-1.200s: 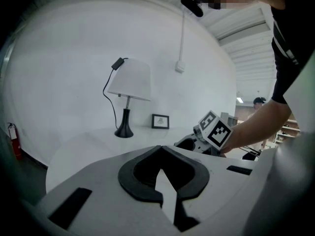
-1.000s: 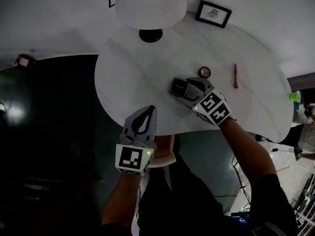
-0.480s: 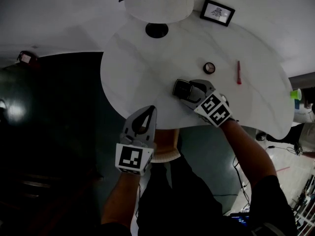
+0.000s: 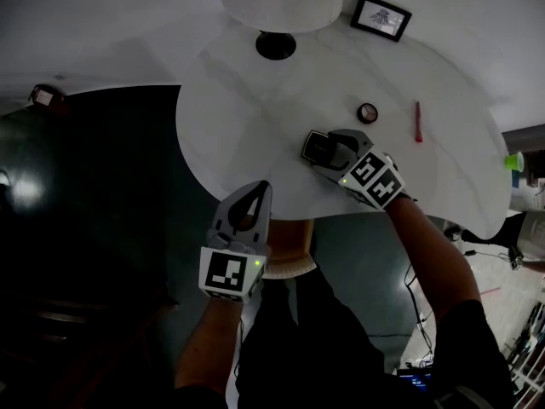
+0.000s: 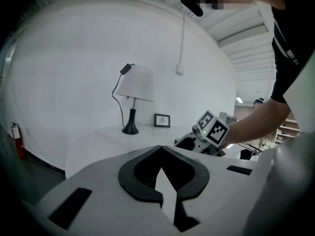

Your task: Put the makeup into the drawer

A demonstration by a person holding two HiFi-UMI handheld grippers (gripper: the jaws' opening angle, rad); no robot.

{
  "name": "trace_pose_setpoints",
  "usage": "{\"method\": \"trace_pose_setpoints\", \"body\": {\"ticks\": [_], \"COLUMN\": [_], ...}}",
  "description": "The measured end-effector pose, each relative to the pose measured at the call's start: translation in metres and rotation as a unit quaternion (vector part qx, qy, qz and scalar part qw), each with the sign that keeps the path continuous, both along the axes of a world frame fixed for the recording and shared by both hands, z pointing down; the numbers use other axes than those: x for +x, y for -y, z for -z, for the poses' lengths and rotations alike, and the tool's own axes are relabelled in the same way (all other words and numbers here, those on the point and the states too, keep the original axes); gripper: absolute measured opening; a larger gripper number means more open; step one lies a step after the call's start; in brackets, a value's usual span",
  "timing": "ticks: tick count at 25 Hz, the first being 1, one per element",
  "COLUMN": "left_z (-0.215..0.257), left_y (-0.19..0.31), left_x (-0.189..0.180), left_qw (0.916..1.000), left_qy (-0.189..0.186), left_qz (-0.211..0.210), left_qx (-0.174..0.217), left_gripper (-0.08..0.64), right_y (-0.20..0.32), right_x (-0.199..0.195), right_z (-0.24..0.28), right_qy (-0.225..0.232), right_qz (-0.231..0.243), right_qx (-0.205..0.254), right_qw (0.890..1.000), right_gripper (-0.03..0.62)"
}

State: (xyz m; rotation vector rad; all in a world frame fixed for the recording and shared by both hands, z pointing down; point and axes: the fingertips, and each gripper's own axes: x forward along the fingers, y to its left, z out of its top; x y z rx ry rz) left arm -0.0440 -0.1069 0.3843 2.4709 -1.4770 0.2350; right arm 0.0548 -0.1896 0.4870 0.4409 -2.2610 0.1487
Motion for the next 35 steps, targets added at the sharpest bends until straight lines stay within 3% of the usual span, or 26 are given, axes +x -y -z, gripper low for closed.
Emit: {"method": "trace_pose_setpoints", "body": {"ticks": [8,23,35], "left_z": [0.006,0.024,0.026], "left_y": [-0.007,-0.032,-0.061], "left_x": [-0.007,-0.028,-0.053], "left_qw": [1.0000,0.9997,0.9994], "left_qy": [-0.002,-0.005,-0.001], "left_qz": [0.005,0.017,0.028], "left_qx": [0.003,0.015,0.019], "left_gripper": [0.011,0.011,0.011], "right_y": [-0.007,-0.054,-0.097], "right_x": [-0.006,-0.029,-0.062], "right_z": [0.009,0.035,0.050], "right_qy": [0.033,0.013,0.039], "right_qz": [-0.012,0.026,0.044], "right_qx": [-0.014,0.018,0.021], "right_qw": [0.999,0.999,0.998], "right_gripper": [0.278,0.278,0.278]}}
